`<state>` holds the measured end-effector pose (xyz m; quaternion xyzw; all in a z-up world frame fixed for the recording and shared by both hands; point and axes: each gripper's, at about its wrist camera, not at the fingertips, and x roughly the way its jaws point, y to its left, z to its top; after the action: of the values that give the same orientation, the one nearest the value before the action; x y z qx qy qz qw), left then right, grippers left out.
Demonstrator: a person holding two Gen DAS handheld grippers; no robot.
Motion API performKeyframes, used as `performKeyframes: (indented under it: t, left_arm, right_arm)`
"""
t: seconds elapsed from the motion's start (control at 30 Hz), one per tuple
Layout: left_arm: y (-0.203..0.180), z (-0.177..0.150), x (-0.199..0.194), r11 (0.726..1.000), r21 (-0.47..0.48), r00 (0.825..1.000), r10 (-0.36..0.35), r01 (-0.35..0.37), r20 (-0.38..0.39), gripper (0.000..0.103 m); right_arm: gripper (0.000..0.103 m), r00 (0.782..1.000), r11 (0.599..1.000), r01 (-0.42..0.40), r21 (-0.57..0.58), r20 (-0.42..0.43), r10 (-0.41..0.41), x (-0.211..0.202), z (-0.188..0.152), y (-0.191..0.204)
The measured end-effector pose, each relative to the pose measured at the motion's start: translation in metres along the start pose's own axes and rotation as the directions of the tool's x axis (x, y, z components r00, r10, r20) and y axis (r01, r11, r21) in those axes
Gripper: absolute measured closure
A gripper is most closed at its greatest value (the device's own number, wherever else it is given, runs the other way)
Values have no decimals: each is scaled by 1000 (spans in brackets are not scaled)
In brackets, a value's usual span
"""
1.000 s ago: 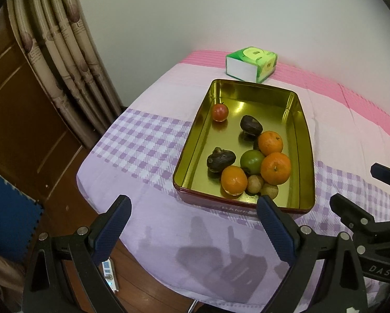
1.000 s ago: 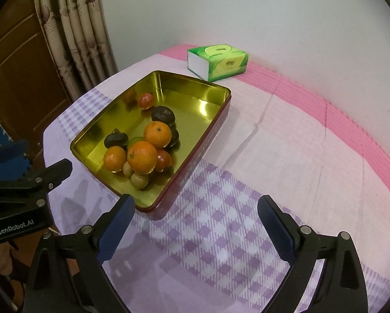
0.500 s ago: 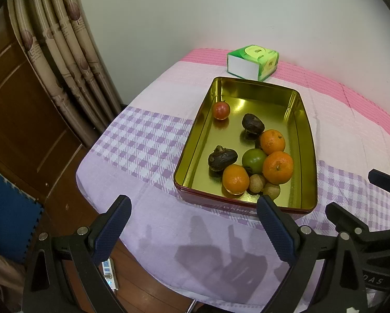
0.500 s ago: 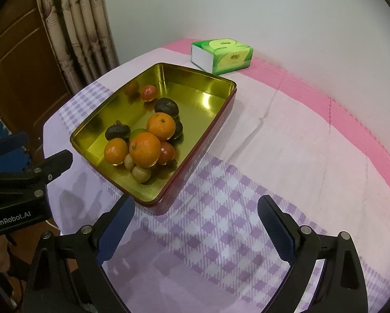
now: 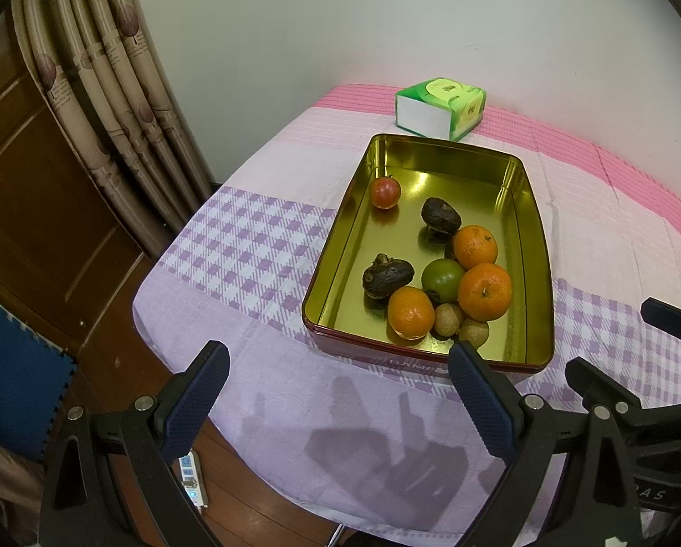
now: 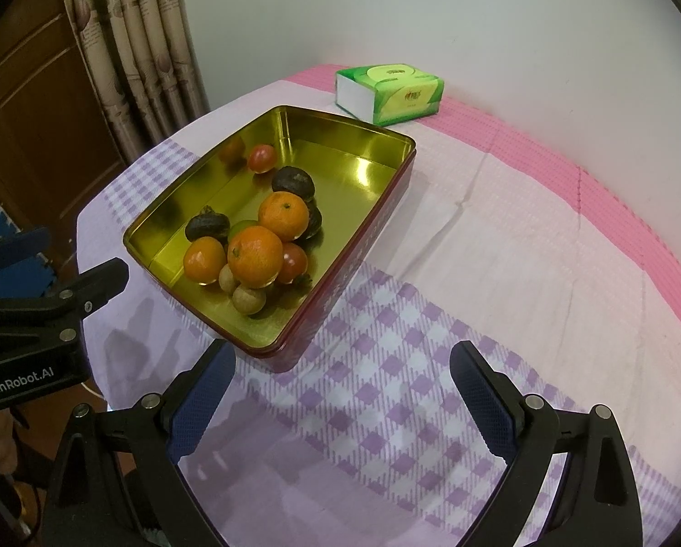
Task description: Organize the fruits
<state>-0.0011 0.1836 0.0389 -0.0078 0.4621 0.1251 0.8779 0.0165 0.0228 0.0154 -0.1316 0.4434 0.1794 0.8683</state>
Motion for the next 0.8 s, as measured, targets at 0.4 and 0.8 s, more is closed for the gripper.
performKeyframes:
  t: [0.4,0.8]
  left_arm:
    - [-1,-1,1,1000,3,1000,-6,6,0,7]
    - [-2,-1,2,1000,5,1000,-10,10,1,7]
  right_arm:
    - [8,1000,1000,-5,3,-4,5,2,-2,2]
    - [8,1000,1000,-5,2,-5,5,2,-3,2]
